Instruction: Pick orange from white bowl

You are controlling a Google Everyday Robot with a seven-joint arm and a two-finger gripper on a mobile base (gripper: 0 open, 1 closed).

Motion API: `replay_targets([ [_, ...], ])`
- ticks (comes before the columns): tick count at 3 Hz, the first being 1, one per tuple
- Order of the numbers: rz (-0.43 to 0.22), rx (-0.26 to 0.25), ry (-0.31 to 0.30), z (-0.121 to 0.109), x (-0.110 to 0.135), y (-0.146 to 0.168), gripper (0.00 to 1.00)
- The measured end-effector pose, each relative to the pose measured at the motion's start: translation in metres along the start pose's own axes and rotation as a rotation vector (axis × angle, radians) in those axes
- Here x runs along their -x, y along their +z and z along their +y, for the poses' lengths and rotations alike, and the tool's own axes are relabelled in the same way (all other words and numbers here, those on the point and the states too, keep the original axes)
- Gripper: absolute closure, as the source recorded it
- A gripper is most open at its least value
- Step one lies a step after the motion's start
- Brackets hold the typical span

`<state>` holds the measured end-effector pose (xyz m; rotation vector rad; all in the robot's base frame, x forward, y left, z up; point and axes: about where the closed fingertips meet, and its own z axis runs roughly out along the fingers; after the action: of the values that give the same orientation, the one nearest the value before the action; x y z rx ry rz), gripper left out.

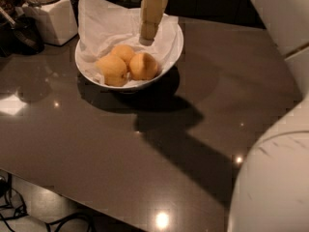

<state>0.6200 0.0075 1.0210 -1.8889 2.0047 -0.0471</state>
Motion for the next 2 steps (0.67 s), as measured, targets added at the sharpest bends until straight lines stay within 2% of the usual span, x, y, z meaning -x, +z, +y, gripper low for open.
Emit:
replay_targets([
  [2, 0.004, 0.082, 0.015, -0.007, 0.011, 0.043, 0.08],
])
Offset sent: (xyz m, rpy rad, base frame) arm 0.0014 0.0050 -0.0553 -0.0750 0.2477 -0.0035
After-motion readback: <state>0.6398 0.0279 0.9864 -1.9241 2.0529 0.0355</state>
